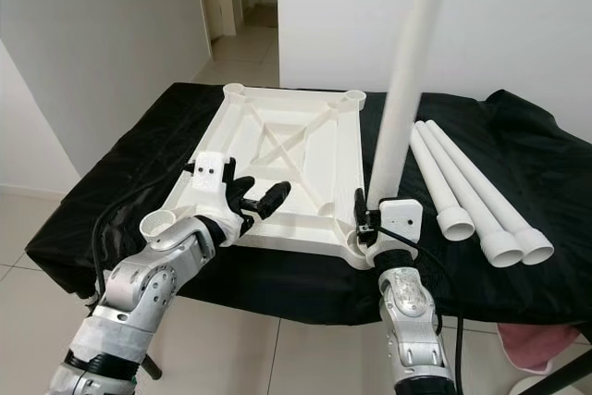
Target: Building children table
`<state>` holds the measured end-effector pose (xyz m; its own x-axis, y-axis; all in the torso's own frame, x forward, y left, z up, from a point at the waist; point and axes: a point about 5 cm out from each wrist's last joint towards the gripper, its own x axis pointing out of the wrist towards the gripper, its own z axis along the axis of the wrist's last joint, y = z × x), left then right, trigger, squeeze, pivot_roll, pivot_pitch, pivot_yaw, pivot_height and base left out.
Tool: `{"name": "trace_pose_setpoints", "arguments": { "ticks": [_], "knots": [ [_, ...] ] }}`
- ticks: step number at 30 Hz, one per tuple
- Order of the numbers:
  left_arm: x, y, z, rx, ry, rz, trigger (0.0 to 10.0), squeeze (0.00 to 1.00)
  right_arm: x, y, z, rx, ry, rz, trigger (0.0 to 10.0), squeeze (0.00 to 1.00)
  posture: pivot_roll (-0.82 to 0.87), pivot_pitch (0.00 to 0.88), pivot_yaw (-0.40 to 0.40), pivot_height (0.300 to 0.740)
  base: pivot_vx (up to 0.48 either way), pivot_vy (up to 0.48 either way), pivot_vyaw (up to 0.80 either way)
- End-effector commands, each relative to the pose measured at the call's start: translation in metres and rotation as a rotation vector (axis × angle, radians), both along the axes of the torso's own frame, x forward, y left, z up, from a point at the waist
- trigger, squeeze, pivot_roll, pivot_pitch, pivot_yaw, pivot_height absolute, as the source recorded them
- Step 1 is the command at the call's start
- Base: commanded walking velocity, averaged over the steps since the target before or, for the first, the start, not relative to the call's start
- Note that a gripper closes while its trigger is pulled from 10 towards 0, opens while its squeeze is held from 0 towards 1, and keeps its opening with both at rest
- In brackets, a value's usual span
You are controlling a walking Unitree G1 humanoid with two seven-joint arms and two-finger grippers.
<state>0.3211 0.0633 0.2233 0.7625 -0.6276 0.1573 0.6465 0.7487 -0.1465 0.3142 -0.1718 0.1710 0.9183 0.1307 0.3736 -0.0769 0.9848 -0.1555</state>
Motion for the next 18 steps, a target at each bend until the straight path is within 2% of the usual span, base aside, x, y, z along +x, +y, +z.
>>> {"name": "trace_pose_setpoints", "arguments": {
  "ticks": [1,4,6,7,12,17,18],
  "knots": [
    [-0.011,-0.005,0.001,0.04,-0.087,-0.182,10.0,0.0,-0.002,0.002,-0.017,-0.019,0.071,0.036,10.0,0.0,-0.05,0.032,0.05,0.74,0.0,0.0,0.0],
    [-0.015,-0.002,0.0,0.056,-0.125,-0.202,10.0,0.0,-0.004,0.005,-0.019,-0.031,0.073,0.083,10.0,0.0,-0.04,0.035,0.05,0.74,0.0,0.0,0.0],
    [-0.014,0.0,-0.005,0.061,-0.091,-0.212,10.0,0.0,-0.005,0.007,-0.022,-0.035,0.078,0.107,10.0,0.0,-0.04,0.035,0.05,0.74,0.0,0.0,0.0],
    [-0.013,0.0,-0.009,0.092,-0.063,-0.213,10.0,0.0,-0.006,0.009,-0.025,-0.051,0.086,0.137,10.0,0.0,-0.04,0.046,0.056,0.74,0.0,0.0,0.0],
    [-0.011,0.002,-0.014,0.133,-0.04,-0.196,10.0,0.0,-0.012,0.013,-0.037,-0.094,0.106,0.22,10.0,0.0,-0.03,0.075,0.054,0.74,0.0,0.0,0.0],
    [-0.016,0.003,-0.016,0.128,0.004,-0.205,10.0,0.0,-0.012,0.009,-0.047,-0.074,0.139,0.231,10.0,0.0,-0.02,0.101,0.055,0.74,0.0,0.0,0.0],
    [-0.015,0.003,-0.016,0.119,0.009,-0.197,10.0,0.0,-0.009,0.008,-0.048,-0.045,0.149,0.223,10.0,0.0,-0.02,0.111,0.056,0.74,0.0,0.0,0.0]
  ]
}}
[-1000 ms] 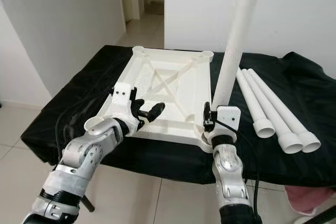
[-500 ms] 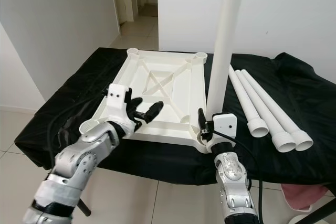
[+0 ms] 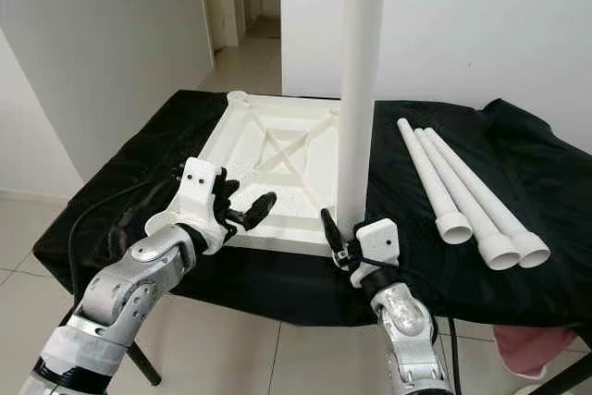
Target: Building children table
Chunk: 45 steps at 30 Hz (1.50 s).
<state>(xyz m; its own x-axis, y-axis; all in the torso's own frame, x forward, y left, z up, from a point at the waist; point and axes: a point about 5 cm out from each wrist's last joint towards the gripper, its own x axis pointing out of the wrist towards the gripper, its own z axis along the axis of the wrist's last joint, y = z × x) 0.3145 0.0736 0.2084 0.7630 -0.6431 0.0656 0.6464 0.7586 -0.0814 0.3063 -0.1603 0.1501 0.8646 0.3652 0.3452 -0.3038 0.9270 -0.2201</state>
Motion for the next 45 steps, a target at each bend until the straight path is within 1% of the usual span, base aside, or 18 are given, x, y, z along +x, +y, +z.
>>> {"name": "trace_pose_setpoints", "arguments": {
  "ticks": [1,4,6,8,14,15,19,21,24,26,27,29,30,32,35,36,41,45],
  "knots": [
    [-0.009,-0.006,-0.001,0.002,-0.009,-0.187,10.0,0.0,0.001,-0.004,-0.028,0.027,0.145,-0.019,10.0,0.0,-0.01,0.116,0.057,0.74,0.0,0.0,0.0],
    [-0.008,-0.005,-0.001,0.001,-0.006,-0.176,10.0,0.0,0.007,-0.006,-0.028,0.082,0.18,-0.043,10.0,0.0,0.0,0.119,0.056,0.74,0.0,0.0,0.0],
    [-0.009,-0.004,0.0,-0.016,-0.001,-0.17,10.0,0.0,0.014,-0.004,-0.022,0.189,0.196,-0.048,10.0,0.0,0.0,0.126,0.058,0.74,0.0,0.0,0.0],
    [-0.01,-0.004,0.001,-0.018,-0.005,-0.168,10.0,0.0,0.016,-0.003,-0.019,0.233,0.197,-0.044,10.0,0.0,0.0,0.126,0.058,0.74,0.0,0.0,0.0],
    [-0.013,-0.005,-0.002,-0.012,0.004,-0.18,10.0,0.0,0.017,-0.003,-0.01,0.289,0.186,-0.031,10.0,0.0,0.0,0.106,0.036,0.74,0.0,0.0,0.0],
    [-0.011,-0.006,-0.004,-0.001,-0.009,-0.143,10.0,0.0,0.019,-0.007,-0.012,0.279,0.203,-0.051,10.0,0.0,-0.01,0.095,0.03,0.74,0.0,0.0,0.0],
    [-0.009,-0.008,-0.007,0.0,-0.023,-0.123,10.0,0.0,0.022,-0.014,-0.015,0.297,0.24,-0.077,10.0,0.0,-0.01,0.087,0.022,0.74,0.0,0.0,0.0],
    [-0.004,-0.004,-0.004,-0.011,-0.028,-0.096,10.0,0.0,0.025,-0.022,-0.014,0.348,0.256,-0.095,10.0,0.0,-0.02,0.078,0.013,0.74,0.0,0.0,0.0],
    [-0.002,-0.003,-0.003,-0.018,-0.029,-0.088,10.0,0.0,0.026,-0.024,-0.013,0.36,0.254,-0.1,10.0,0.0,-0.02,0.078,0.013,0.74,0.0,0.0,0.0],
    [-0.001,0.0,0.0,-0.021,-0.037,-0.085,10.0,0.0,0.027,-0.028,-0.009,0.294,0.228,-0.116,10.0,0.0,-0.02,0.071,0.0,0.74,0.0,0.0,0.0],
    [-0.001,0.0,0.0,-0.021,-0.037,-0.085,10.0,0.0,0.027,-0.028,-0.009,0.294,0.228,-0.116,10.0,0.0,-0.02,0.071,0.0,0.74,0.0,0.0,0.0],
    [-0.002,0.002,0.0,-0.031,-0.034,-0.094,10.0,0.0,0.024,-0.027,-0.006,0.212,0.204,-0.099,10.0,0.0,-0.02,0.07,0.001,0.74,0.0,0.0,0.0],
    [-0.002,0.002,0.0,-0.031,-0.034,-0.094,10.0,0.0,0.024,-0.027,-0.006,0.212,0.204,-0.099,10.0,0.0,-0.02,0.07,0.001,0.74,0.0,0.0,0.0],
    [-0.001,0.003,0.001,-0.036,-0.036,-0.083,10.0,0.0,0.022,-0.024,-0.005,0.148,0.192,-0.067,10.0,0.0,-0.02,0.069,0.002,0.74,0.0,0.0,0.0],
    [0.0,0.003,0.001,-0.035,-0.041,-0.075,10.0,0.0,0.022,-0.023,-0.005,0.132,0.191,-0.056,10.0,0.0,-0.02,0.067,0.001,0.74,0.0,0.0,0.0],
    [0.0,0.003,0.001,-0.036,-0.045,-0.076,10.0,0.0,0.022,-0.021,-0.006,0.063,0.172,-0.036,10.0,0.0,-0.01,0.069,-0.005,0.74,0.0,0.0,0.0],
    [0.0,0.006,0.002,-0.033,-0.057,-0.072,10.0,0.0,0.018,-0.018,-0.011,-0.04,0.147,-0.022,10.0,0.0,0.0,0.075,-0.009,0.74,0.0,0.0,0.0],
    [-0.003,0.012,0.0,-0.026,-0.053,-0.049,10.0,0.0,0.013,-0.018,-0.018,-0.056,0.148,-0.02,10.0,0.0,0.01,0.087,-0.01,0.74,0.0,0.0,0.0]
  ]
}}
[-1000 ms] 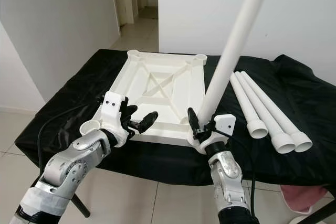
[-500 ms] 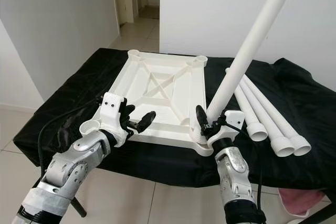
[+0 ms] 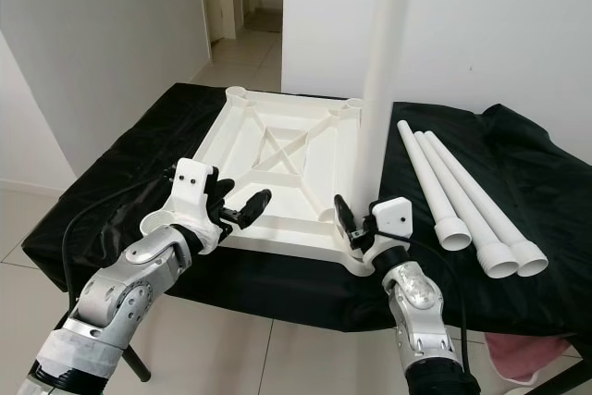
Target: Building children table
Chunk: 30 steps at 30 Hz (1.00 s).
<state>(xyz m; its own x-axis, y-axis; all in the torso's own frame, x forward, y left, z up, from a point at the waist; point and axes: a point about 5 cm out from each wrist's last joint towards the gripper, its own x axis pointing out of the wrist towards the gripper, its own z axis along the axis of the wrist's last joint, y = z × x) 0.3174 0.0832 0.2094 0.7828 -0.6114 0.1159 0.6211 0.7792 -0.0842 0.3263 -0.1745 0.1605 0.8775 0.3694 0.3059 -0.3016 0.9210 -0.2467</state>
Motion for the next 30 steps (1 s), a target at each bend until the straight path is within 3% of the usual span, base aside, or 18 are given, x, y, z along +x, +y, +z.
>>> {"name": "trace_pose_setpoints", "arguments": {
  "ticks": [1,9,13,19,30],
  "knots": [
    [-0.006,0.003,-0.001,0.011,-0.017,-0.085,10.0,0.0,-0.006,-0.004,-0.029,-0.017,0.119,-0.012,10.0,0.0,0.01,0.087,-0.01,0.74,0.0,0.0,0.0],
    [-0.008,0.003,-0.002,0.012,-0.009,-0.085,10.0,0.0,-0.008,-0.016,-0.031,0.127,0.135,-0.097,10.0,0.0,0.02,0.09,-0.003,0.74,0.0,0.0,0.0],
    [-0.008,0.003,-0.002,0.013,-0.009,-0.085,10.0,0.0,-0.008,-0.017,-0.031,0.13,0.134,-0.102,10.0,0.0,0.02,0.091,-0.001,0.74,0.0,0.0,0.0],
    [-0.008,0.005,-0.002,0.014,-0.003,-0.083,10.0,0.0,-0.013,-0.014,-0.037,0.038,0.116,-0.086,10.0,0.0,0.03,0.091,0.003,0.74,0.0,0.0,0.0],
    [-0.014,0.001,-0.004,0.038,0.002,-0.136,10.0,0.0,-0.015,-0.018,-0.043,0.122,0.15,-0.123,10.0,0.0,0.02,0.09,0.015,0.74,0.0,0.0,0.0]
  ]
}}
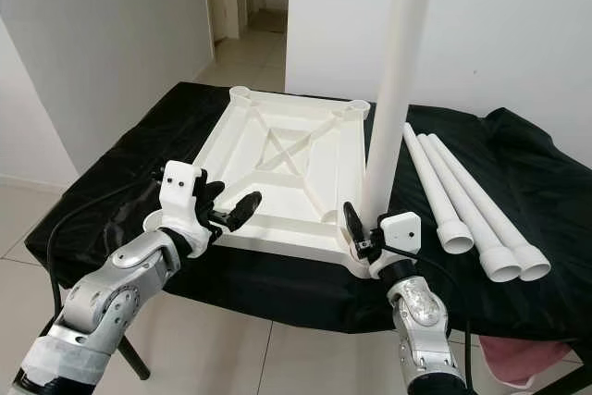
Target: Building children table
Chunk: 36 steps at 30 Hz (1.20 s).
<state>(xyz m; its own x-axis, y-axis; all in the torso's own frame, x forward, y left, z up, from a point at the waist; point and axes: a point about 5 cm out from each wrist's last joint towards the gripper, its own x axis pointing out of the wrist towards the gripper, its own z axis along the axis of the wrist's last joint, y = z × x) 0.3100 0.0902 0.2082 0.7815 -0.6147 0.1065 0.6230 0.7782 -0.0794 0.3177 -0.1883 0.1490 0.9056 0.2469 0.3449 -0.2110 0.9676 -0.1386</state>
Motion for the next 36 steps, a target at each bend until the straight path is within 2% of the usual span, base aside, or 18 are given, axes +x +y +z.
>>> {"name": "trace_pose_setpoints", "arguments": {
  "ticks": [1,7,13,16,18,23,36],
  "knots": [
    [-0.009,-0.009,-0.004,0.035,-0.001,-0.153,10.0,0.0,-0.007,-0.001,-0.034,0.001,0.159,-0.003,10.0,0.0,0.02,0.09,0.015,0.74,0.0,0.0,0.0],
    [-0.012,-0.015,-0.006,0.053,0.001,-0.189,10.0,0.0,-0.012,0.013,-0.041,-0.111,0.158,0.094,10.0,0.0,0.02,0.094,0.021,0.74,0.0,0.0,0.0],
    [-0.014,-0.016,-0.006,0.063,-0.001,-0.197,10.0,0.0,-0.011,0.013,-0.048,-0.103,0.197,0.106,10.0,0.0,0.02,0.099,0.023,0.74,0.0,0.0,0.0],
    [-0.014,-0.015,-0.006,0.064,0.0,-0.195,10.0,0.0,-0.01,0.013,-0.049,-0.072,0.212,0.099,10.0,0.0,0.02,0.099,0.024,0.74,0.0,0.0,0.0],
    [-0.014,-0.015,-0.005,0.063,-0.002,-0.194,10.0,0.0,-0.009,0.013,-0.051,0.001,0.246,0.085,10.0,0.0,0.02,0.099,0.023,0.74,0.0,0.0,0.0],
    [-0.014,-0.016,-0.003,0.063,-0.011,-0.193,10.0,0.0,-0.008,0.012,-0.056,0.068,0.29,0.062,10.0,0.0,0.02,0.099,0.023,0.74,0.0,0.0,0.0],
    [-0.014,-0.017,-0.001,0.06,-0.022,-0.194,10.0,0.0,-0.004,0.009,-0.066,0.096,0.392,0.002,10.0,0.0,0.01,0.088,0.017,0.74,0.0,0.0,0.0]
  ]
}}
